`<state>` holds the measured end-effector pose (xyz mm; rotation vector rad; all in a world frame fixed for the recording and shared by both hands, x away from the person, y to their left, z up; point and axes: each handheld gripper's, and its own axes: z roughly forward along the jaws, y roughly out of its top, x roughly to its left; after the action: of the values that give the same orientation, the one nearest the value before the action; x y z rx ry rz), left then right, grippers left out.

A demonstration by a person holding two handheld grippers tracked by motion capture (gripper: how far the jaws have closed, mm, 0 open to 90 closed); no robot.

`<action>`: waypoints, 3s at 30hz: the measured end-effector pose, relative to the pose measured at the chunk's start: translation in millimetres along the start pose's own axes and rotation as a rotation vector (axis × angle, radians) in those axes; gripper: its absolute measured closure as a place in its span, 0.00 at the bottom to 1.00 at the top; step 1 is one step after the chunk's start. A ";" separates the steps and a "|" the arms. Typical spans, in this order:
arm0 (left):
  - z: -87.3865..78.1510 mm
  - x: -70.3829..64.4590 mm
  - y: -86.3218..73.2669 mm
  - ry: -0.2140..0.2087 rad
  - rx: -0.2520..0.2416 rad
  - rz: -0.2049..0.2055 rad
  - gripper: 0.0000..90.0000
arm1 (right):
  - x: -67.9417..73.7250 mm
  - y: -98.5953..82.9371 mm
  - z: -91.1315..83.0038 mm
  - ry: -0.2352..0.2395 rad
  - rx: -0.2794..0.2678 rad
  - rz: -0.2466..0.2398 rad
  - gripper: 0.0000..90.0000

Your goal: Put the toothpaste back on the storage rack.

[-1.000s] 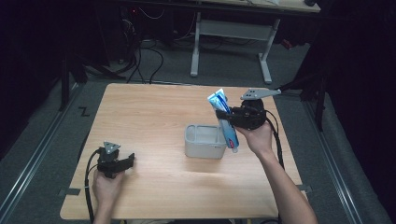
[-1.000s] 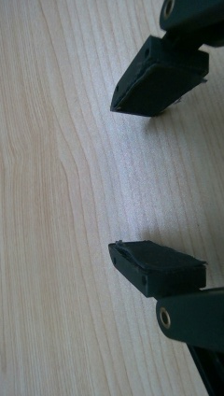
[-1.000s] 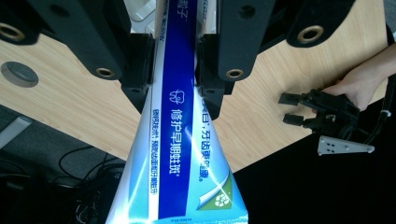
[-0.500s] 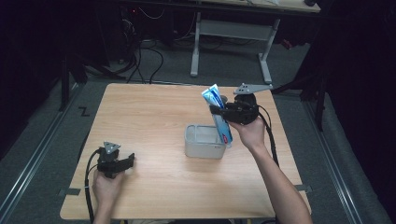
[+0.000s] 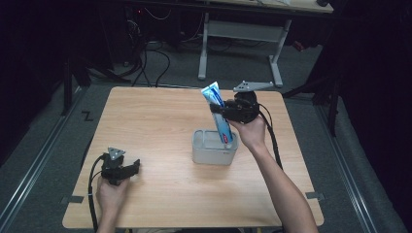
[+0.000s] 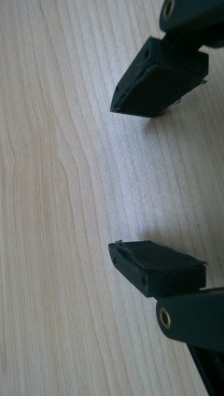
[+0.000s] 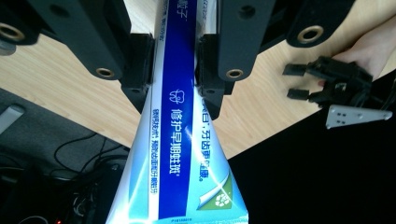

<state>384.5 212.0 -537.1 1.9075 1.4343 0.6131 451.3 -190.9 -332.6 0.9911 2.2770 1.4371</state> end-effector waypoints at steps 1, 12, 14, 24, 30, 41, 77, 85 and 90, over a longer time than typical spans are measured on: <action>0.0 0.0 0.0 0.000 0.000 0.000 0.31 | 0.6 1.1 1.0 -0.006 0.000 0.003 0.80; -0.2 0.9 0.0 -0.007 0.000 -0.004 0.31 | 1.0 3.3 19.4 -0.030 0.022 -0.004 0.79; -0.1 0.7 0.0 -0.005 -0.001 -0.002 0.31 | 1.0 3.2 20.4 -0.033 0.025 -0.004 0.79; -0.1 0.6 0.0 -0.005 -0.001 -0.003 0.31 | 1.4 1.7 25.8 -0.034 0.046 -0.015 0.79; -0.1 0.7 -0.1 -0.006 -0.001 -0.003 0.31 | 2.1 0.1 28.5 -0.033 0.063 -0.026 0.79; -0.1 0.6 0.0 -0.005 -0.001 -0.002 0.31 | 2.7 -8.8 33.1 -0.032 0.084 -0.035 0.79; 0.1 0.1 0.0 -0.001 -0.001 0.000 0.31 | 4.8 -24.8 34.9 -0.045 0.138 -0.065 0.78; -0.1 0.3 0.0 -0.003 0.001 0.000 0.31 | 4.4 -32.4 34.3 -0.053 0.157 -0.063 0.78; 0.0 0.1 0.0 -0.001 -0.001 0.000 0.31 | 2.7 -36.8 33.9 -0.054 0.160 -0.063 0.78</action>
<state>384.6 212.1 -537.2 1.9068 1.4335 0.6121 453.2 -175.9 -380.3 0.9805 2.3911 1.2042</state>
